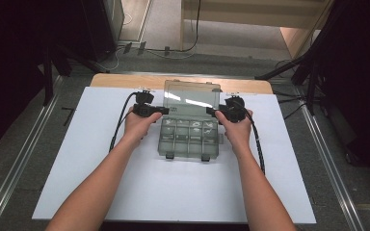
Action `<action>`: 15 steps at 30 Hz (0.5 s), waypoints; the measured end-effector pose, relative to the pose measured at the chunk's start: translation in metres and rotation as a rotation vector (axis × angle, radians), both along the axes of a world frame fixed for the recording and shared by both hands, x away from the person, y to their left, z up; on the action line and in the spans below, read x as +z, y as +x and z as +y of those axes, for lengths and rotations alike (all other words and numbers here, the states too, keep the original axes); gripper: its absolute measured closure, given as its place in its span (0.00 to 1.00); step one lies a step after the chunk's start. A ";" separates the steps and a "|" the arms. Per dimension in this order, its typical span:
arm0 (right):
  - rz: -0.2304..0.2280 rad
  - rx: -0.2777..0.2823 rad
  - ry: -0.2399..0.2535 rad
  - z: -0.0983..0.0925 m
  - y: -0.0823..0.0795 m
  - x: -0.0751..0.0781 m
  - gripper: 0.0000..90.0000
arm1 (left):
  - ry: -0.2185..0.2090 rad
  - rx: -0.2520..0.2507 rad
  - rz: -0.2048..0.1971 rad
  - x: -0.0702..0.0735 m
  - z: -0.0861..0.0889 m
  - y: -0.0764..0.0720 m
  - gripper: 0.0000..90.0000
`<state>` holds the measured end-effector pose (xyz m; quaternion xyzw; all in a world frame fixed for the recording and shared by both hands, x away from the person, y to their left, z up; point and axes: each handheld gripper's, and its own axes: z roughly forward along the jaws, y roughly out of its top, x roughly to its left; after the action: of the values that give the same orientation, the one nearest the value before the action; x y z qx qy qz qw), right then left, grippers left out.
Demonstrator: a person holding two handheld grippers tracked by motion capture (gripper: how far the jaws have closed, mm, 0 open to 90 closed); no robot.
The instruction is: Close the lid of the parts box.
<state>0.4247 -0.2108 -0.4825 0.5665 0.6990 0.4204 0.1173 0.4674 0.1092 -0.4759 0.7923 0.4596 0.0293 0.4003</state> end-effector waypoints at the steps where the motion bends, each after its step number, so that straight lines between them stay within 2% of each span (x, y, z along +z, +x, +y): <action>1: 0.010 0.005 0.003 -0.001 0.002 -0.002 0.40 | -0.001 0.001 -0.001 0.000 0.000 0.000 0.80; 5: 0.023 0.041 0.063 -0.001 0.005 -0.008 0.45 | -0.001 -0.002 0.000 0.000 0.000 0.000 0.80; 7: 0.024 0.038 0.043 0.001 0.005 -0.009 0.47 | -0.001 -0.001 0.001 -0.001 0.000 0.000 0.80; 11: 0.027 0.027 0.070 -0.001 0.004 -0.009 0.52 | -0.006 -0.007 -0.001 -0.001 0.001 0.000 0.79; 15: 0.019 0.023 0.042 -0.002 0.002 -0.005 0.60 | -0.022 0.003 0.001 0.001 0.001 0.000 0.78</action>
<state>0.4265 -0.2130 -0.4879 0.5648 0.6975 0.4310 0.0938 0.4674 0.1098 -0.4754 0.7872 0.4613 0.0247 0.4087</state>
